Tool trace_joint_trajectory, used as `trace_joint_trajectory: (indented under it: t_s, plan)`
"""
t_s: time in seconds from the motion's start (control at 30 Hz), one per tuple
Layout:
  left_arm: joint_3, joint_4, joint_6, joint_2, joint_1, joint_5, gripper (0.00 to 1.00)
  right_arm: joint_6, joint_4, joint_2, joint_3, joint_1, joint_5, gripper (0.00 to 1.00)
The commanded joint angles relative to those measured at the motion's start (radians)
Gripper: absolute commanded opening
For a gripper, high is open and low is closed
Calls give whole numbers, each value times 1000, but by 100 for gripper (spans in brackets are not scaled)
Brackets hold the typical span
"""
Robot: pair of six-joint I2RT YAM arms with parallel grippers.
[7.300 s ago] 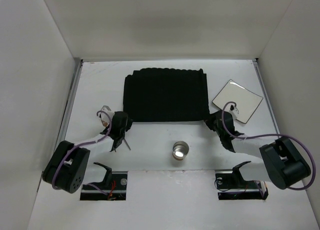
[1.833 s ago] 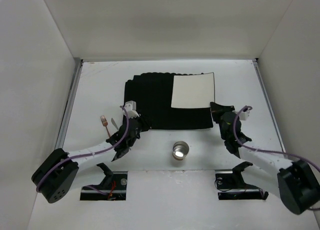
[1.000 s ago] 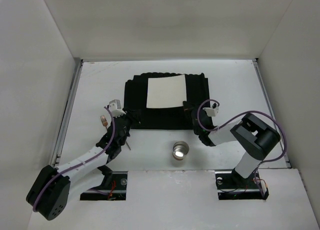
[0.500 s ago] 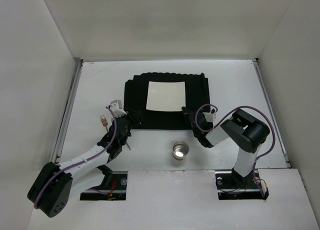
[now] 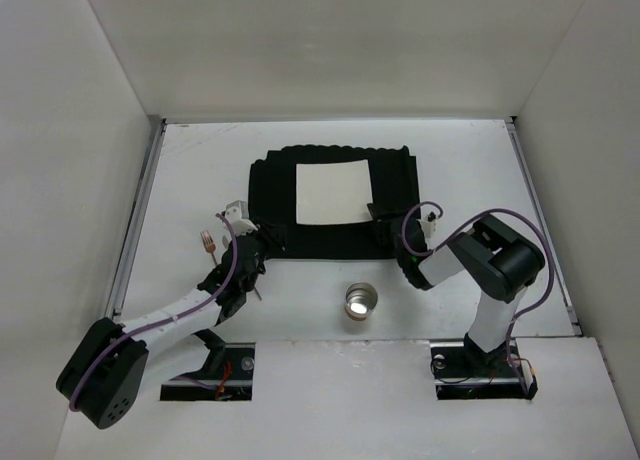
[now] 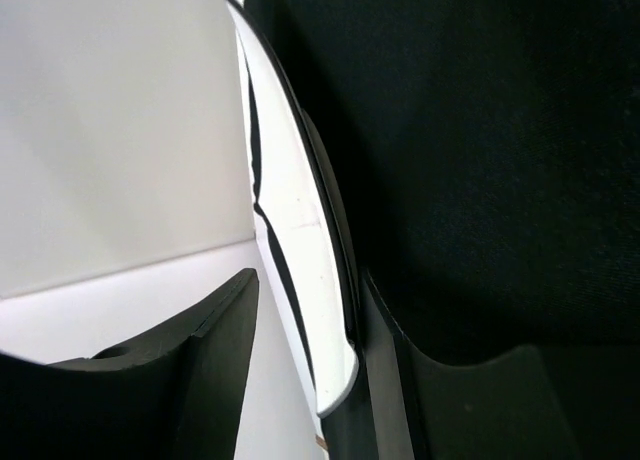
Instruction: Set the dinner table for one person
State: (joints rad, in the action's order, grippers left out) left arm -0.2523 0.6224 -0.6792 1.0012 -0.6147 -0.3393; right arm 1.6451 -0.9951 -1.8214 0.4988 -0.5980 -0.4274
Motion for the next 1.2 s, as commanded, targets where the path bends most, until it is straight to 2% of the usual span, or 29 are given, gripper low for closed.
trace_joint_trajectory:
  t_s: [0.0,0.23,0.47,0.63,0.67,0.73,0.77,0.83,0.87,0.9,0.93,0.97,1.03,1.1,1.17]
  plan:
    - [-4,46,-8,4,2,5,22,-4,-37,48,-12,5,45,50]
    - [-5,46,-10,8,0,-1,22,-82,56,167,-55,14,62,54]
    - [-2,46,-8,5,7,-4,23,-246,349,407,-86,31,62,59]
    - [-7,49,-13,25,-1,-1,23,-447,577,615,-79,40,102,60]
    - [-7,56,-13,31,-4,-4,23,-517,661,672,-59,39,119,58]
    - [-7,66,-14,48,-1,3,23,-657,822,759,-10,11,142,46]
    - [-7,68,-17,50,-4,6,23,-718,914,796,21,-18,145,38]
    - [-7,69,-19,45,-10,8,23,-836,1115,852,93,-70,150,14]
    - [-7,69,-19,45,-16,2,23,-875,1216,866,128,-97,154,6]
    - [-8,71,-19,50,-18,0,23,-905,1310,876,159,-131,157,4]
    - [-10,73,-19,59,-20,3,23,-924,1384,887,184,-171,151,5]
    - [-11,73,-20,63,-18,8,23,-941,1442,895,202,-208,145,10]
    - [-13,73,-22,65,-24,10,23,-964,1532,898,231,-278,147,28]
    - [-15,76,-20,74,-29,3,23,-963,1595,875,251,-346,144,42]
    - [-15,86,-22,89,-21,11,23,-961,1622,828,264,-401,138,46]
